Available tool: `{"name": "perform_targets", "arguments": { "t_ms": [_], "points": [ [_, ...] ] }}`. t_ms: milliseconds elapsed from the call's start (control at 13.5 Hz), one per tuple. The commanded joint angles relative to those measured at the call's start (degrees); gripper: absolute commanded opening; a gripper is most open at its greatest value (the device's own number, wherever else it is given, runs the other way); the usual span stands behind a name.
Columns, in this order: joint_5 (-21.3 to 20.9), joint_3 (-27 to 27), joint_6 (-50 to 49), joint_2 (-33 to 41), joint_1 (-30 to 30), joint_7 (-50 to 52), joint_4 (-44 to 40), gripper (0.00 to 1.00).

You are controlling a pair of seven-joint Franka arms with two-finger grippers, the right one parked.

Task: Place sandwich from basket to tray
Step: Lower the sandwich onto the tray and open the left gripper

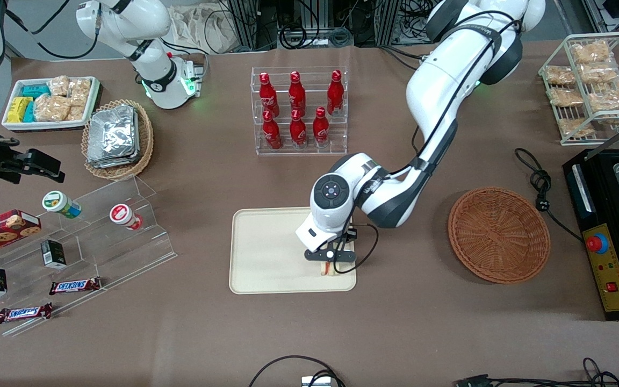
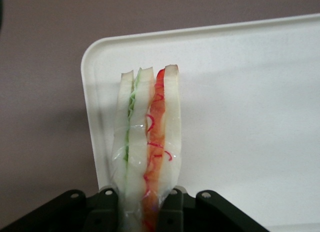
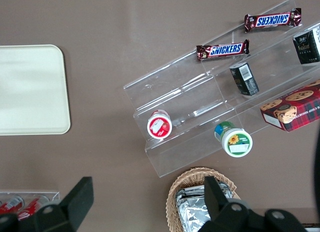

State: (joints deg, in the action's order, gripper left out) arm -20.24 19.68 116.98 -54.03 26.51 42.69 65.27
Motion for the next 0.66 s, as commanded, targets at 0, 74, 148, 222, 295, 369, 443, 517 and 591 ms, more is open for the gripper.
{"name": "perform_targets", "arguments": {
  "t_ms": [0, 74, 148, 222, 295, 369, 443, 517, 591],
  "points": [
    [-1.29, -1.13, 0.70, -2.22, 1.71, 0.82, -2.78, 0.10],
    [-1.29, -1.05, 0.70, -2.22, 1.71, 0.82, -2.69, 0.10],
    [-1.29, -1.13, 0.70, -2.22, 1.79, 0.82, -2.51, 0.11],
    [-1.29, -1.13, 0.70, -2.40, 1.80, 0.91, -2.42, 0.12],
    [-1.29, -1.05, 0.70, -2.66, 1.80, 0.91, -2.42, 0.14],
    [-1.38, -1.05, 0.70, -2.84, 2.14, 0.91, -2.34, 0.16],
    [-1.38, -1.13, 0.70, -3.01, 2.41, 1.00, -2.34, 0.21],
    [-1.38, -1.13, 0.70, -3.28, 2.59, 1.08, -2.25, 0.23],
    [-1.38, -1.13, 0.70, -3.54, 2.59, 1.17, -2.25, 0.24]
  ]
}}
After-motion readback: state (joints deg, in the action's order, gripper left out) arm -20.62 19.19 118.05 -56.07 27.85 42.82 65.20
